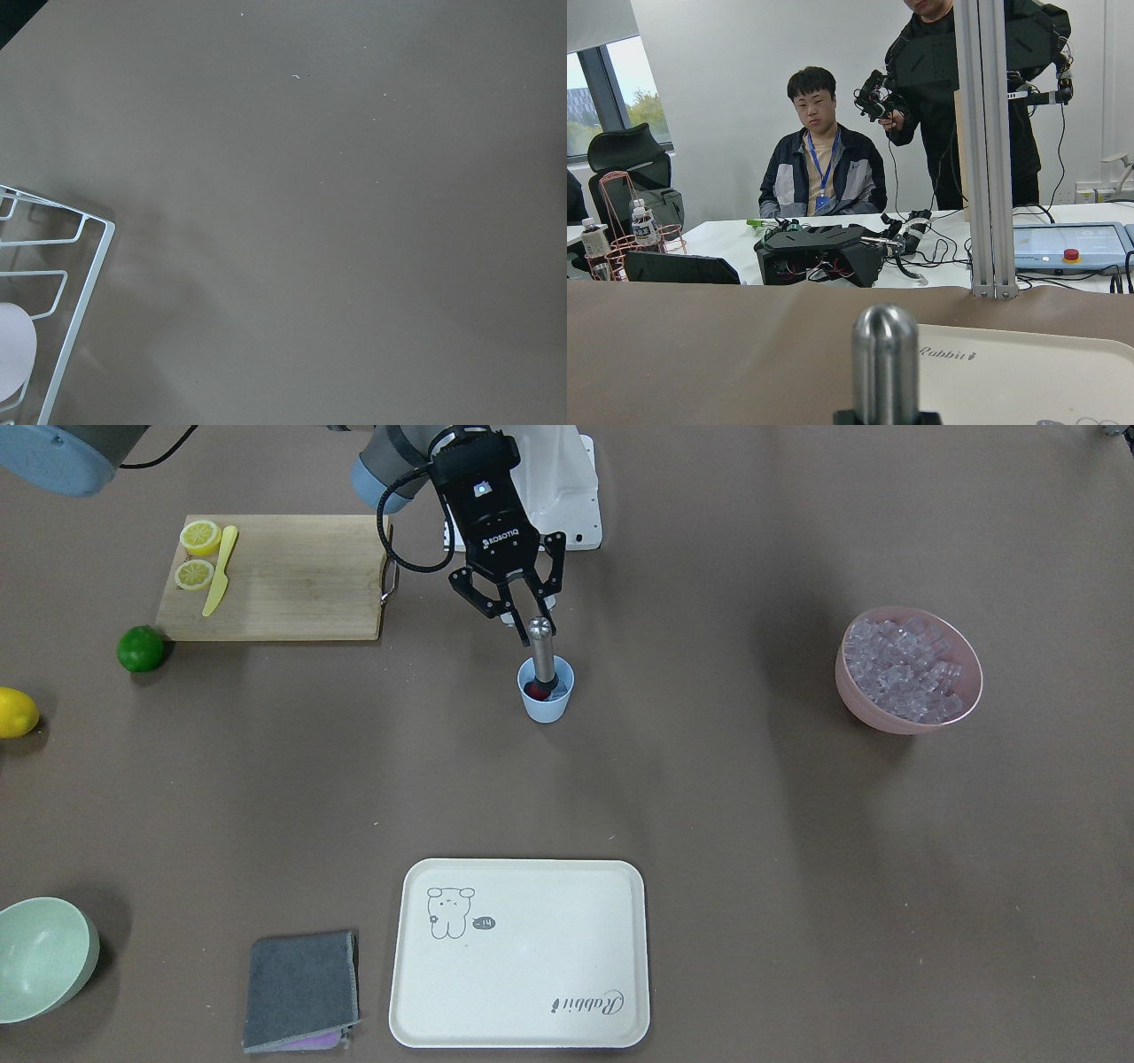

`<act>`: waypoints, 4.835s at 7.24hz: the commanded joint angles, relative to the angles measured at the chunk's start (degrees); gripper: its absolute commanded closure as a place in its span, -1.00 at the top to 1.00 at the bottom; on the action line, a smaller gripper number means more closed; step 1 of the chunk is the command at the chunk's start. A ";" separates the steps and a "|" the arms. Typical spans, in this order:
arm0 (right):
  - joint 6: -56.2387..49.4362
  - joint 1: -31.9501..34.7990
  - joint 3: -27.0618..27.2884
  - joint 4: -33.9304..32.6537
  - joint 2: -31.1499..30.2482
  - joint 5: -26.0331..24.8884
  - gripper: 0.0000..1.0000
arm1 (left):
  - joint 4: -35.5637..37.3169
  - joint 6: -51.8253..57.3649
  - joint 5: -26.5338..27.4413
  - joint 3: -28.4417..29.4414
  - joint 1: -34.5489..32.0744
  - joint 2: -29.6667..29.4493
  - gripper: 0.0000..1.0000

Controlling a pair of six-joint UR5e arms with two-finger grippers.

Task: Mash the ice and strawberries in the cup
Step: 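Lower the muddler into the light-blue cup and press down on the contents, then lift the muddler out of the cup with the right gripper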

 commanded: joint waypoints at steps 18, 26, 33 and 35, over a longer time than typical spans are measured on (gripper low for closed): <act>-2.19 1.94 2.37 0.19 -0.37 4.68 -1.00 | -2.28 -2.30 0.09 2.69 0.09 -2.28 0.94; -0.87 0.09 -2.37 1.59 -0.38 4.68 -1.00 | -2.46 -2.21 0.00 2.34 0.09 -1.85 0.94; -2.18 0.96 3.13 3.09 -1.25 8.87 -1.00 | -3.25 -2.30 0.00 2.08 0.18 -1.58 0.94; -2.19 5.60 6.04 3.88 -3.79 15.18 -1.00 | -4.30 -2.30 0.00 1.98 0.09 -1.06 0.94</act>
